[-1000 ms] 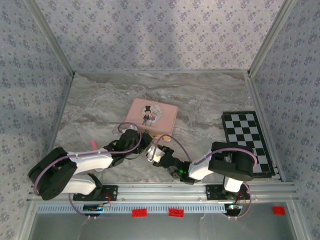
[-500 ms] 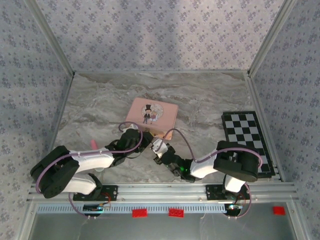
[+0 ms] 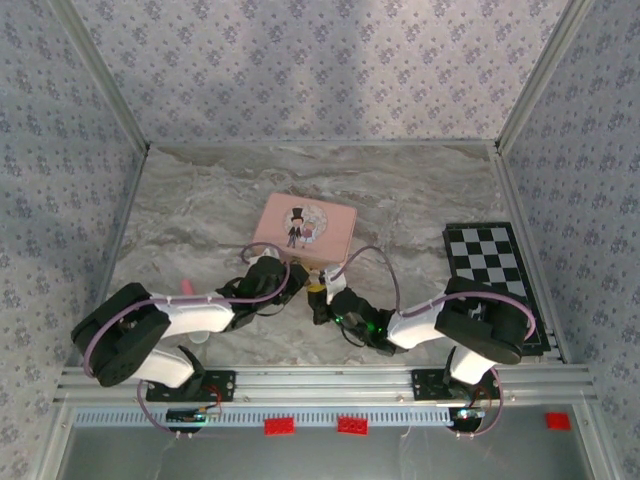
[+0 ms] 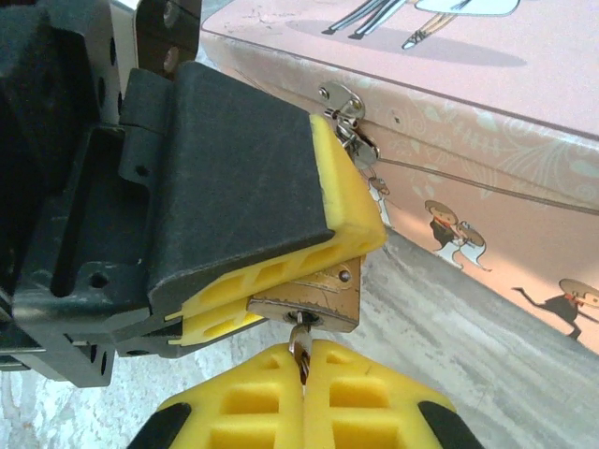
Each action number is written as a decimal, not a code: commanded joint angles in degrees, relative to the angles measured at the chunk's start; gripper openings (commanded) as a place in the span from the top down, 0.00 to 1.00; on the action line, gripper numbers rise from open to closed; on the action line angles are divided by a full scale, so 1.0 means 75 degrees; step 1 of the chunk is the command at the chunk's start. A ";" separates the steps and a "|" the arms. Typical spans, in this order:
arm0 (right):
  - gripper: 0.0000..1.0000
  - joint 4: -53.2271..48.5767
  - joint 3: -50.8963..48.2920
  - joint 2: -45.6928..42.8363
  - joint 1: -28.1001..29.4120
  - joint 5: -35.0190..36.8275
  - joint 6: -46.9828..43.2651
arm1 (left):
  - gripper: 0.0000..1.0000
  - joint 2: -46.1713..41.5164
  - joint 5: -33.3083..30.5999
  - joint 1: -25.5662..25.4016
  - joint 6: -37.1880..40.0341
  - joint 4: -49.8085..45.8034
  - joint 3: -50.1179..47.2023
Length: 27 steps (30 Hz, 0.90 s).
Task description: Unlock the padlock with the key
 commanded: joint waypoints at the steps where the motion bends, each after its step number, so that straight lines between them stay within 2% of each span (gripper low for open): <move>1: 0.97 0.0083 -0.0108 -0.0097 -0.0203 0.0294 0.0606 | 1.00 0.0030 0.0576 -0.0191 0.0070 0.0553 0.0322; 3: 0.98 0.0057 -0.0168 -0.0137 -0.0204 0.0398 0.0601 | 0.99 0.0065 0.0660 -0.0175 0.0113 0.0553 0.0344; 5: 0.99 -0.0024 -0.0203 -0.0189 -0.0203 0.0501 0.0593 | 0.93 0.0058 0.0736 -0.0150 0.0161 0.0483 0.0358; 10: 1.00 -0.0167 -0.0329 -0.0313 -0.0193 0.0615 0.0654 | 0.67 -0.0002 0.0779 -0.0057 0.0336 -0.0143 0.0478; 16: 1.00 -0.0169 -0.0465 -0.0385 -0.0190 0.0753 0.0760 | 0.47 -0.0210 0.0733 0.0085 0.0444 -0.0484 0.0402; 19: 1.00 -0.0174 -0.0514 -0.0407 -0.0190 0.0765 0.0793 | 0.41 -0.0468 0.0686 0.0229 0.0587 -0.0791 0.0326; 25: 1.00 -0.0191 -0.0540 -0.0448 -0.0213 0.0745 0.1096 | 0.28 -0.1692 0.0212 0.0717 0.1543 -0.2376 0.0374; 27: 1.00 -0.0204 -0.0550 -0.0427 -0.0225 0.0710 0.1194 | 0.19 -0.2133 0.0085 0.0998 0.2033 -0.3115 0.0535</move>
